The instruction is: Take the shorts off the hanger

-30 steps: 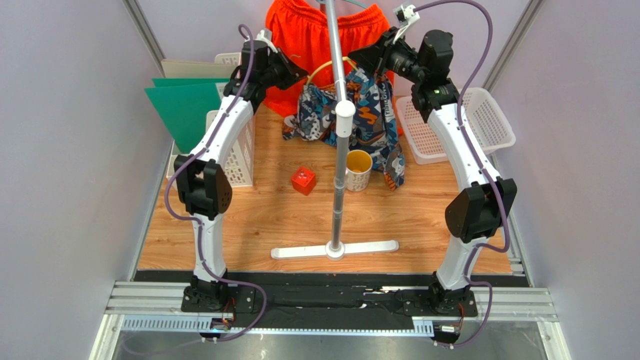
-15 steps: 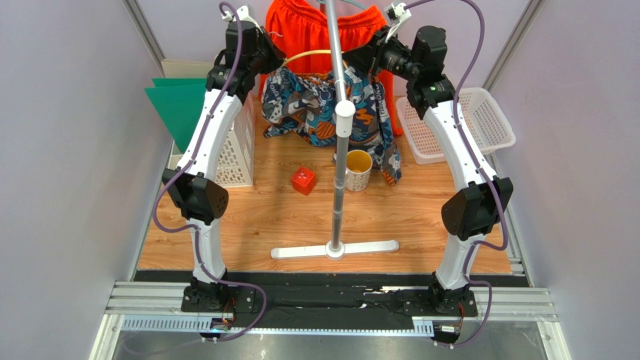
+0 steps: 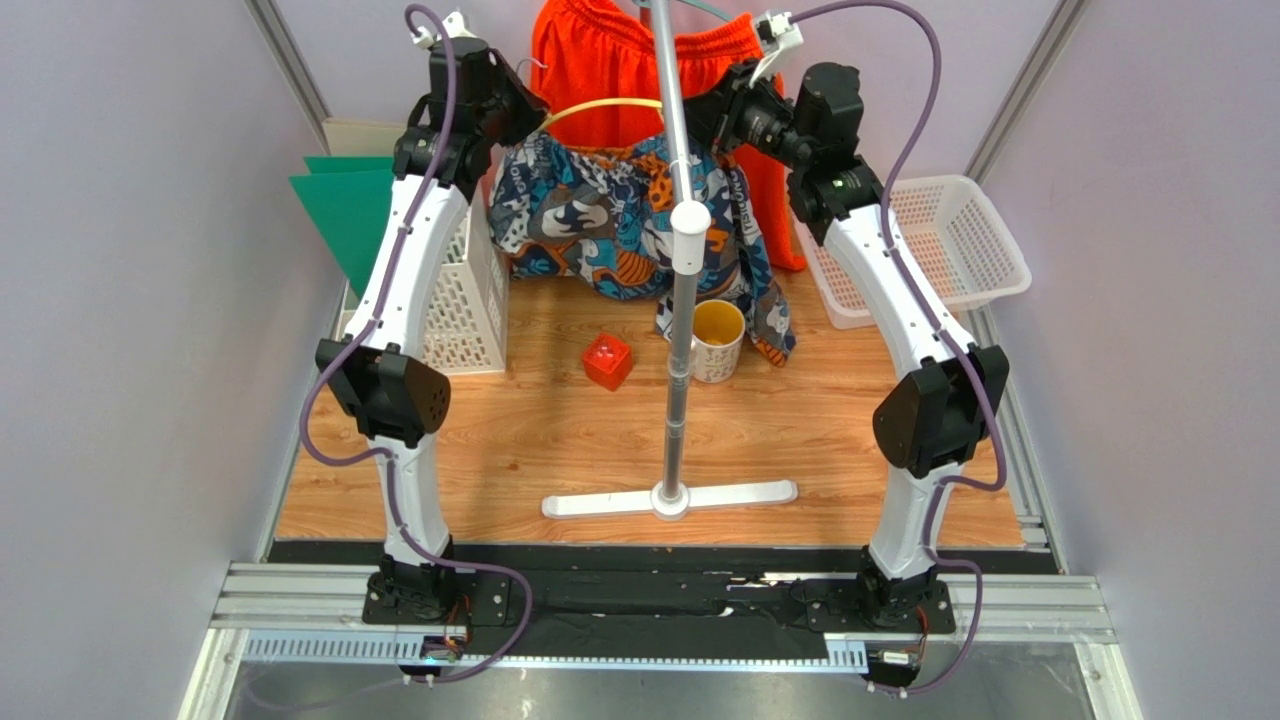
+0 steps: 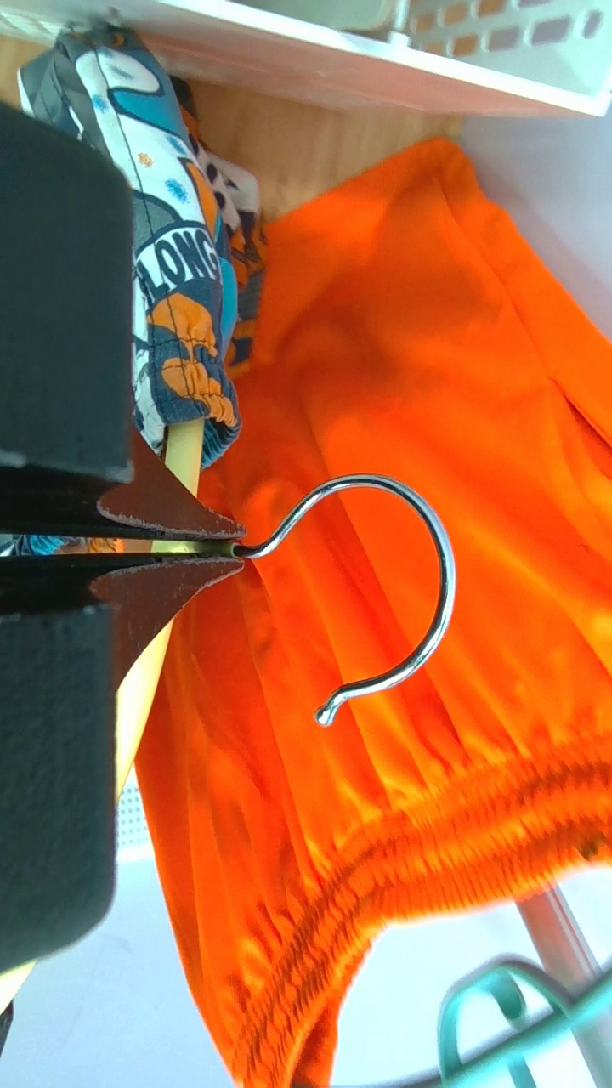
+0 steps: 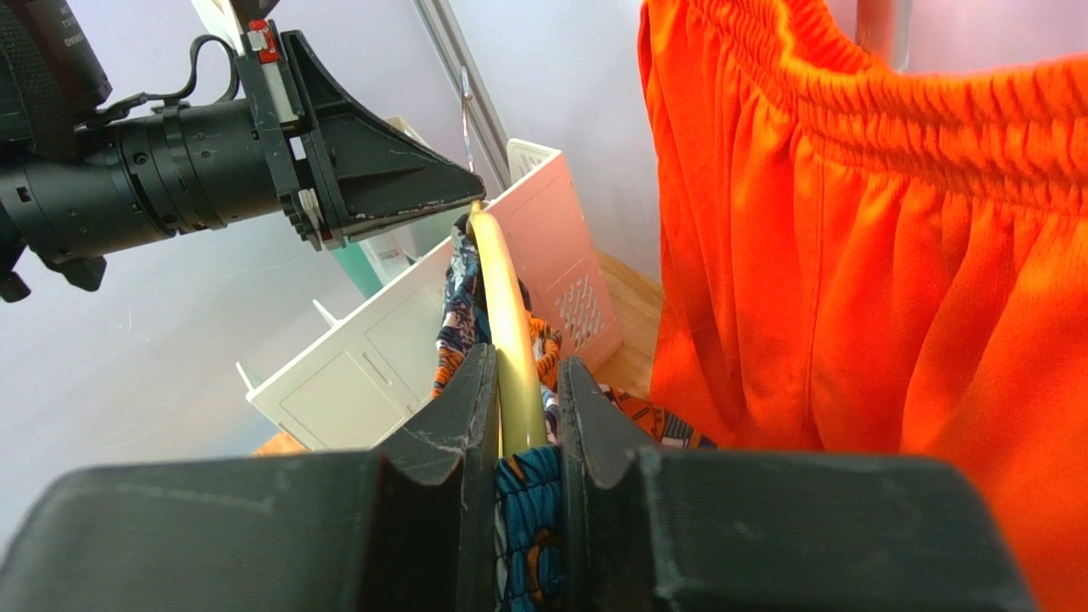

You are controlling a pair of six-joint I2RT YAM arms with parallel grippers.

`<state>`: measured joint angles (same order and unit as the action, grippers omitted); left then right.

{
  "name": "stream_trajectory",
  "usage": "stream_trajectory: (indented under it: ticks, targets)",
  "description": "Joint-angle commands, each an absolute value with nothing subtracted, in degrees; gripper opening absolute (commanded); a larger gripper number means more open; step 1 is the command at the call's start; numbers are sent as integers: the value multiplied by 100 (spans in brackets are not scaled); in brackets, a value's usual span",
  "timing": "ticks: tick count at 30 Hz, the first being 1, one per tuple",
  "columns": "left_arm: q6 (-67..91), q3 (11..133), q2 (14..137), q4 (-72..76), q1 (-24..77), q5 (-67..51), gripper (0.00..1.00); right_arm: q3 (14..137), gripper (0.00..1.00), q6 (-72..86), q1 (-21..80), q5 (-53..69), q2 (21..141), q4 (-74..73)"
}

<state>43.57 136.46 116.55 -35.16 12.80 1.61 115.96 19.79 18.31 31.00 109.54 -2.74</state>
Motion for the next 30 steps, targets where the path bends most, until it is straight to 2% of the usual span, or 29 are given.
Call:
stream_trajectory:
  ticks: [1,2,5,7,8,10,13,22,25,30]
  targets:
    - [4614,13975,11329,-2217,1142,-69,0,12057,16,1600,1688,2829,11267,-334]
    - [4675,13905,11329,-2119,1160,-79,0,12093,26,1634,1661,2839,11311,-334]
    - [4571,13843,11347,-1741,1178,-88,0,12077,48,1870,1609,2944,11303,-352]
    - [4500,13834,11347,-1635,1178,-62,0,11963,59,2012,1591,3093,11180,-308]
    - [4448,13799,11347,-1574,1178,-70,0,11779,70,2047,1582,3155,11127,-282]
    - [4421,13764,11347,-1415,1178,-97,0,11602,79,2100,1573,3234,10944,-325]
    - [4412,13711,11338,-1345,1169,-140,0,11198,82,1917,1565,3173,10619,-351]
    - [4702,13342,11127,-1222,1134,-273,0,10108,83,1565,1283,3181,9871,-194]
    - [4790,13219,11066,-1195,1125,-308,0,9888,79,1591,1283,3095,9747,-132]
    - [5036,13087,10986,-1169,1125,-413,0,9958,46,2168,1266,3146,9879,113]
